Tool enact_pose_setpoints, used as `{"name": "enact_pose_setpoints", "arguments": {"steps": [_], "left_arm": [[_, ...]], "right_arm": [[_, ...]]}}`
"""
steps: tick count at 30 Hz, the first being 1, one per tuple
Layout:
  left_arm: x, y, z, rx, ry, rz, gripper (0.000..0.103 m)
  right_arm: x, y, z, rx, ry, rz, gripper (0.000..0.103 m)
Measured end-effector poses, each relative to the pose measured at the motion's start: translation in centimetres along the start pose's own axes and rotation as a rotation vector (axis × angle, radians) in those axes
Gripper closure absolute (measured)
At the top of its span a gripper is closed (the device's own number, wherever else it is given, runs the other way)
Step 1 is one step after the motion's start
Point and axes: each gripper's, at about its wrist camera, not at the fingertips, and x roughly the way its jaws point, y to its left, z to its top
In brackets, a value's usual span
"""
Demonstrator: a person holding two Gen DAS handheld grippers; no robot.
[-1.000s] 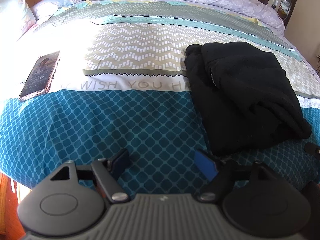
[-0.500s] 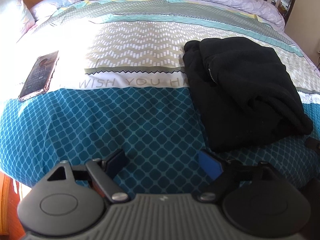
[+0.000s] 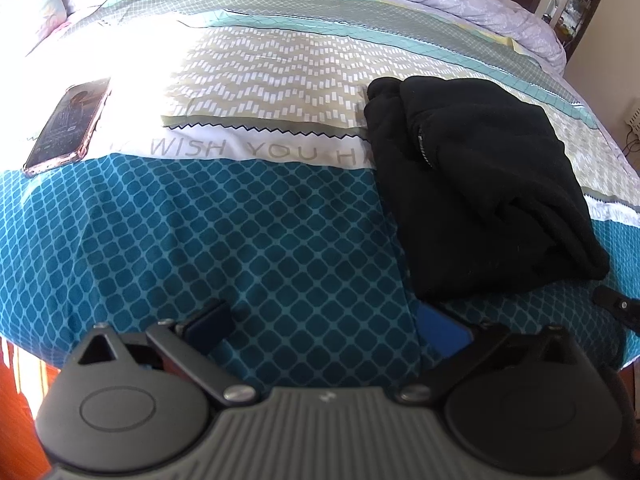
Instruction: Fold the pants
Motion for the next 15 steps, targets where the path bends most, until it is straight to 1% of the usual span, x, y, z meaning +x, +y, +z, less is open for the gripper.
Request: {"name": "enact_pose_setpoints", "arguments": {"steps": [7, 10, 15], "left_arm": [[-0.25, 0.1, -0.43, 0.025, -0.017, -0.019, 0.0], [-0.23, -0.27, -0.39, 0.063, 0.001, -0.006, 0.0], [-0.21, -0.65, -0.5, 0.079, 0.0, 0.012, 0.0]], "right_arm": [[0.0, 0.01, -0.01, 0.0, -0.001, 0.0, 0.06], [0.02, -0.02, -0.01, 0.001, -0.001, 0.001, 0.059], [0.02, 0.03, 0.02, -0.002, -0.001, 0.004, 0.057]]}}
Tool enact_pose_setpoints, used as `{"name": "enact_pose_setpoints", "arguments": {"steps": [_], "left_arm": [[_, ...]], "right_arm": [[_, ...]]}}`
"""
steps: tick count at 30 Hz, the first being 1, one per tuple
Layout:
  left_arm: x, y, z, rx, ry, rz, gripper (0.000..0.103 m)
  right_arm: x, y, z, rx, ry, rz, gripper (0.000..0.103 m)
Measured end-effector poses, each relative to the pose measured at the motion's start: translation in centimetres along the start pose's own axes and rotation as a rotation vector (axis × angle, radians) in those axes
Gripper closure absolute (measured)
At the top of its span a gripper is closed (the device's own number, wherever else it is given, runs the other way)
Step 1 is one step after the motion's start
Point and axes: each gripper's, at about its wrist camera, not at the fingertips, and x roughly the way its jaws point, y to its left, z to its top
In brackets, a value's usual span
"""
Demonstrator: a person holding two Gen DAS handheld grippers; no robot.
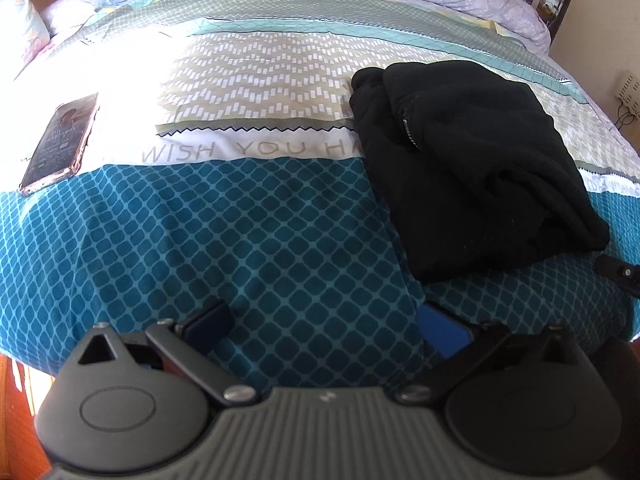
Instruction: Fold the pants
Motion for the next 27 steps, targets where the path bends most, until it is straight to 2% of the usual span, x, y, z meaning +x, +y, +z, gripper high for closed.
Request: {"name": "enact_pose_setpoints", "arguments": {"steps": [10, 18, 27], "left_arm": [[0.05, 0.09, -0.02, -0.011, -0.008, -0.002, 0.0], [0.19, -0.47, -0.18, 0.028, -0.008, 0.021, 0.0], [0.25, -0.24, -0.18, 0.03, -0.008, 0.013, 0.0]], "right_arm": [[0.08, 0.1, -0.07, -0.004, -0.002, 0.004, 0.054], [0.1, 0.18, -0.1, -0.006, -0.003, 0.004, 0.052], [0.14, 0.25, -0.09, -0.012, -0.003, 0.009, 0.049]]}}
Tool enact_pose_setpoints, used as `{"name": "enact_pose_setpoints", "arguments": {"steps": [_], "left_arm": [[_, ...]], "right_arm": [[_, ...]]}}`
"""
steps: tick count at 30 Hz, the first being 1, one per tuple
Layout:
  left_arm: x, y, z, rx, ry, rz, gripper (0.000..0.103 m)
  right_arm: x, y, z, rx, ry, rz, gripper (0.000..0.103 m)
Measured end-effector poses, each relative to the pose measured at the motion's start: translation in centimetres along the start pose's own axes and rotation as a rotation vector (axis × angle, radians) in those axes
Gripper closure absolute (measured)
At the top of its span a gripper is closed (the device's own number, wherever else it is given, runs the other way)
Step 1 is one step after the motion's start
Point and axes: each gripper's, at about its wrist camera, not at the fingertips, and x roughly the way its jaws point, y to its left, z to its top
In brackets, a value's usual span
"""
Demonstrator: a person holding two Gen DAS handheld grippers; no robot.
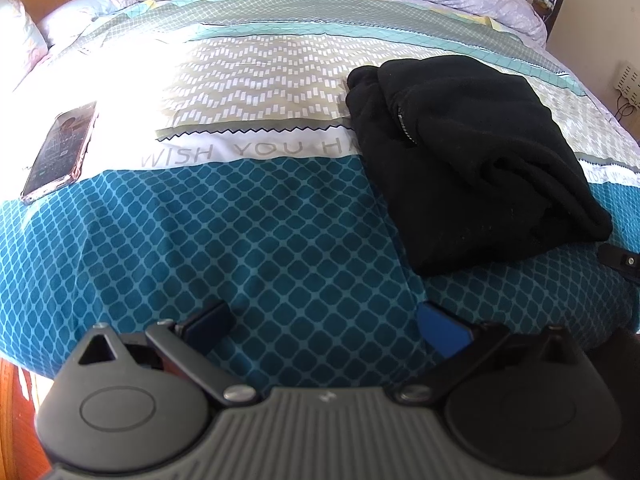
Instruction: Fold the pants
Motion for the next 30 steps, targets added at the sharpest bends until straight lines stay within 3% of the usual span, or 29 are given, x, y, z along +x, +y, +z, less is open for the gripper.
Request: {"name": "enact_pose_setpoints", "arguments": {"steps": [30], "left_arm": [[0.0, -0.36, -0.21, 0.028, -0.001, 0.017, 0.0]], "right_arm": [[0.12, -0.14, 0.0, -0.007, 0.0, 0.01, 0.045]]}}
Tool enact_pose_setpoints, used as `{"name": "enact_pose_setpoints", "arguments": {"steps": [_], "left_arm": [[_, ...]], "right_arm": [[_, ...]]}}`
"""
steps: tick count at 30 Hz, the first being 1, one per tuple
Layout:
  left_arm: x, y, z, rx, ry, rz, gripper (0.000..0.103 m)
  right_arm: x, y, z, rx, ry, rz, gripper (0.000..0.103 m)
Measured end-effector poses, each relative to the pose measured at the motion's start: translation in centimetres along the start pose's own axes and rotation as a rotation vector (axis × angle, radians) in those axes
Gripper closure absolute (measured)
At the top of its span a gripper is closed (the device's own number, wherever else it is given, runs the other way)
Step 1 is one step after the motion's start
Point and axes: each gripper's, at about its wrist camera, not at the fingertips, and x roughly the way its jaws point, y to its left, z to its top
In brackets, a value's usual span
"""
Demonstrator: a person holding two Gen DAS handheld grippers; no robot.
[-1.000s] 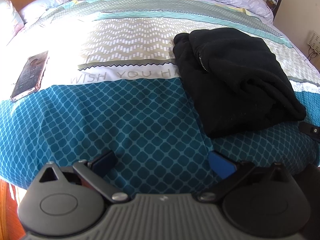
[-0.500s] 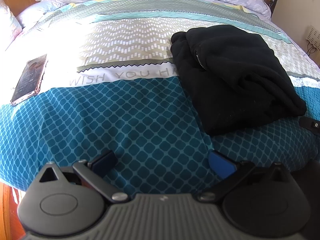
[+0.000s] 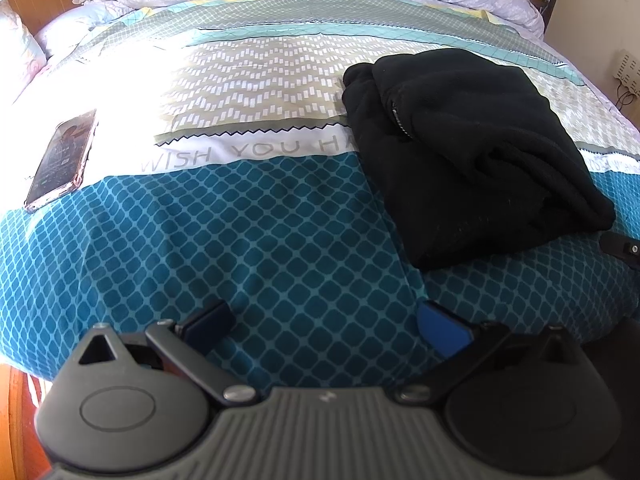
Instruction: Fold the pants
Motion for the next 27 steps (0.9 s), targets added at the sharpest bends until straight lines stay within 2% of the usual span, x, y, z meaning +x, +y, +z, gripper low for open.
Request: {"name": "enact_pose_setpoints", "arguments": {"steps": [27], "left_arm": [[0.03, -0.03, 0.02, 0.006, 0.004, 0.001, 0.0]], "right_arm": [[0.09, 0.17, -0.07, -0.002, 0.0, 0.004, 0.042]]}}
